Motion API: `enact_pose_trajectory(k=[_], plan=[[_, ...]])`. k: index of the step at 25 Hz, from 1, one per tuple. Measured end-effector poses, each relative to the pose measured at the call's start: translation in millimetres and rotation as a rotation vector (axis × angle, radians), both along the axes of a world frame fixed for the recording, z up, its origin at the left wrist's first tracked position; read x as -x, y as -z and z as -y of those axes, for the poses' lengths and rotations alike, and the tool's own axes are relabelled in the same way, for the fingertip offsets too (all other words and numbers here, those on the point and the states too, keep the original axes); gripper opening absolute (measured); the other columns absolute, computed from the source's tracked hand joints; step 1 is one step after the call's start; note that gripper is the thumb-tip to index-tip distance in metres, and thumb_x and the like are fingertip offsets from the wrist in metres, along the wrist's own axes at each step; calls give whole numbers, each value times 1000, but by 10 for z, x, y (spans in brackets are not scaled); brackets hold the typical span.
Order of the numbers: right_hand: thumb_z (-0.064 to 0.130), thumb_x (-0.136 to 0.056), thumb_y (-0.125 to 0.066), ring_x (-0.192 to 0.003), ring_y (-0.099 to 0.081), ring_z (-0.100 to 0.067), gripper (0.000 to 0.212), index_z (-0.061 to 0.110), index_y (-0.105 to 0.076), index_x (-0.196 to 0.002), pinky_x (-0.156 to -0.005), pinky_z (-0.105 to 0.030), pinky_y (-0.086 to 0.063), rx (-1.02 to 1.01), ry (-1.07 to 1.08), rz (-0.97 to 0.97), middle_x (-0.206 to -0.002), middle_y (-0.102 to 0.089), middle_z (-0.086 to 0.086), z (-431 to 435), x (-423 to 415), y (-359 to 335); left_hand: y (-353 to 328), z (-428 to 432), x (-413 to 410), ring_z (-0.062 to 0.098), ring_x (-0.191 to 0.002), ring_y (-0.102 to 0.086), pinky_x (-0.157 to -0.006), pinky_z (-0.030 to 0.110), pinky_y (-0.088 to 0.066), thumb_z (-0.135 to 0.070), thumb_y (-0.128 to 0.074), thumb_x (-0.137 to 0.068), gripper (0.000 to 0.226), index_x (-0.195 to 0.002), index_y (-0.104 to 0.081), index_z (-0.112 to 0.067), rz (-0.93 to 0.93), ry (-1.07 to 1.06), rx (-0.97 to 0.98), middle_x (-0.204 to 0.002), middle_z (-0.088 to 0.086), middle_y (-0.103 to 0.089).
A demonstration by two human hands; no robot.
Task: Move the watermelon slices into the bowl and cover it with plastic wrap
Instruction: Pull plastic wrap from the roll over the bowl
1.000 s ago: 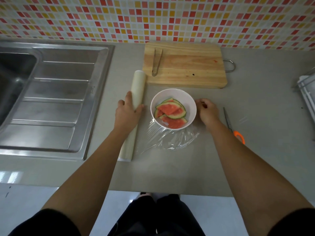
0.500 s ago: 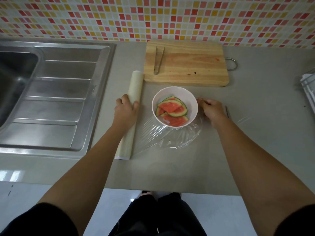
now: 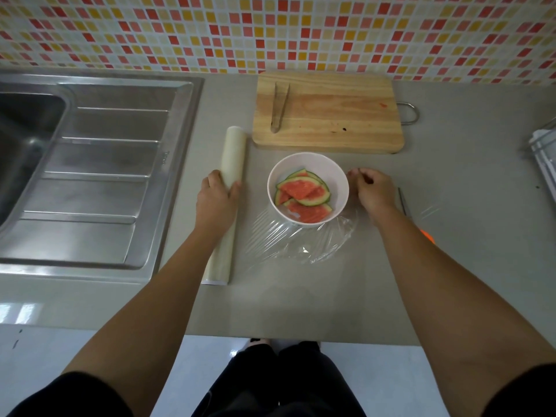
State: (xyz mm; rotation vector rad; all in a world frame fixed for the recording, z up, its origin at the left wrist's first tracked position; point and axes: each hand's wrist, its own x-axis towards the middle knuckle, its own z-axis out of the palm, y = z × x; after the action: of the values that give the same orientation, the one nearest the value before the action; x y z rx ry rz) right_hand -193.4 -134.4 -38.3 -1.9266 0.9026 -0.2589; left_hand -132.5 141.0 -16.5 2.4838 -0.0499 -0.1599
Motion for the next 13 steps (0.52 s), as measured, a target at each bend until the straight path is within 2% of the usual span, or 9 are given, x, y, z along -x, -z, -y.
enact_pose_trajectory(k=[2,3,5,7,9,13], plan=[[25,-91,-55,-86,-59,-17,21,12,-69,-101,-84,-36,-51,-149,15,8,-102,-70,-10,-24,12,-1,17,-3,-14,42,-111,-49,-95,44,-32,-36,-44,-95,48,-126,-41,1,23,28,-84,-123,25,-52],[26,-93,-53,-80,-58,-15,20,14,-68,-98,-74,-33,-52,-275,28,24,-96,-70,-7,-37,29,-13,20,-9,-24,41,-111,-49,-96,44,-31,-36,-43,-95,48,-125,-42,2,30,38,-103,-121,26,-54],[27,-94,-51,-56,-51,-4,18,21,-66,-87,-47,-16,-43,-527,78,69,-70,-63,7,-43,60,-61,21,-27,-43,43,-110,-49,-95,44,-33,-35,-45,-95,48,-125,-43,3,22,39,-64,-120,28,-53],[29,-94,-51,-37,-42,1,19,24,-65,-82,-35,-11,-33,-677,120,81,-49,-54,15,-19,80,-104,17,-43,-49,44,-111,-47,-95,45,-36,-35,-46,-94,49,-126,-42,2,1,26,-21,-122,30,-51],[30,-94,-52,-37,-44,1,17,25,-65,-83,-35,-11,-35,-798,130,68,-46,-54,16,16,85,-137,15,-47,-39,44,-113,-46,-97,45,-36,-36,-46,-94,50,-128,-41,1,-18,13,-5,-125,28,-47],[24,-87,-61,-43,-55,0,8,23,-65,-80,-40,-11,-44,-935,236,111,-59,-60,11,125,57,-221,15,-39,-42,44,-114,-45,-98,45,-36,-34,-49,-93,50,-127,-42,2,-5,9,13,-126,28,-47]])
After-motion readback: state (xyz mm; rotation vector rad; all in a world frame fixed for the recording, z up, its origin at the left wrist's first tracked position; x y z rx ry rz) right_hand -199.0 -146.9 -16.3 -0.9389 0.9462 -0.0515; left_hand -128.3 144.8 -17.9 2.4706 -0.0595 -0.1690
